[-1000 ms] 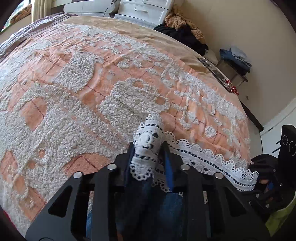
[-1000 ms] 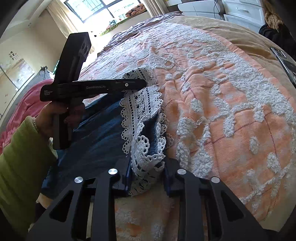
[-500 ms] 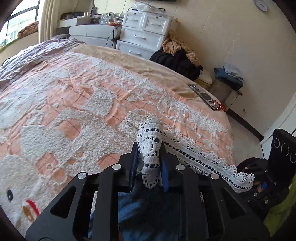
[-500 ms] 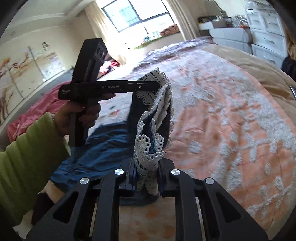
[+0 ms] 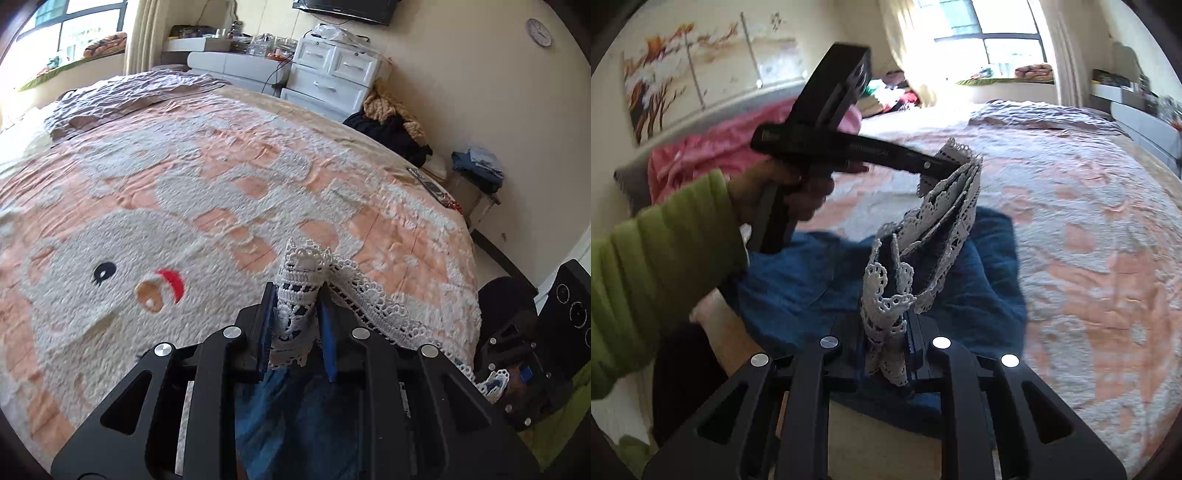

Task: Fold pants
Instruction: 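Lift the lace hem with both grippers and lay it over the denim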

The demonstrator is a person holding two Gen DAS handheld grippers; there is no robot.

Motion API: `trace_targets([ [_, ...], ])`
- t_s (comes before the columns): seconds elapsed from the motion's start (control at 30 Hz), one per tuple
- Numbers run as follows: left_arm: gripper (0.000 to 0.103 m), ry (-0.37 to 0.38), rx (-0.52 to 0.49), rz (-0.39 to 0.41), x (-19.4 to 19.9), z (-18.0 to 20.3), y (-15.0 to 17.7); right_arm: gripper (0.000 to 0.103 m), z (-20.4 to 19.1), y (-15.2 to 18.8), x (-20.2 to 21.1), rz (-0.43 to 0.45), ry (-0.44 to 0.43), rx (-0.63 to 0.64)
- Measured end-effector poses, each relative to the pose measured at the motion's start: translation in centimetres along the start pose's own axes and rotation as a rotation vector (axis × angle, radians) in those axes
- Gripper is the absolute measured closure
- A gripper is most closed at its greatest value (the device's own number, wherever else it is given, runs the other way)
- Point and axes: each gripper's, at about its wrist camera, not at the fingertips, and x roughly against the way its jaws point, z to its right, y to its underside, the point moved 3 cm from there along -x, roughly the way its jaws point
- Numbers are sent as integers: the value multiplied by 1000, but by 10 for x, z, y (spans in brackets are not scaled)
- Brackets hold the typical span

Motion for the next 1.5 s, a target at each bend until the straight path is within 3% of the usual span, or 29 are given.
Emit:
trace_targets([
  [0.2,78,-28,92,-22,12,-26,30,88,-15,13,-30,-82,7,57],
  [0.27,62,-37,143,3,20,-34,35,88,-19,14,-32,-88,5,75],
  [0.33,59,-39,205,16,28,-43,38,88,-24,16,-34,-88,14,106],
  [0.5,45,37,318,59,47,-45,47,85,-35,22,-39,-88,13,168],
  [0.57,34,77,361,53,45,-40,53,84,-44,25,-44,-96,18,211],
  [0.6,34,74,368,41,41,-37,55,82,-48,27,-45,-98,16,230],
  [0.7,34,-39,355,-39,21,-31,62,70,-59,29,-46,-87,-37,255],
  [0.73,43,-56,363,-57,15,-31,65,67,-61,29,-44,-81,-51,262],
  [0.77,63,-89,367,-76,10,-31,66,67,-64,29,-41,-71,-67,272],
  [0.83,80,-146,379,-100,5,-37,70,62,-66,26,-36,-59,-108,267],
  [0.93,81,-178,379,-104,6,-41,72,56,-59,19,-18,-17,-165,216],
  [1.07,80,-257,311,-112,5,-35,74,56,-39,10,-4,33,-115,152],
  [1.17,78,-316,272,-110,4,-29,74,57,-24,13,-17,-32,-34,123],
  [1.27,76,-359,260,-108,0,-26,74,66,-30,24,-39,-136,-24,151],
  [1.5,71,-383,292,-86,-3,-29,79,66,-47,32,-51,-147,13,254],
])
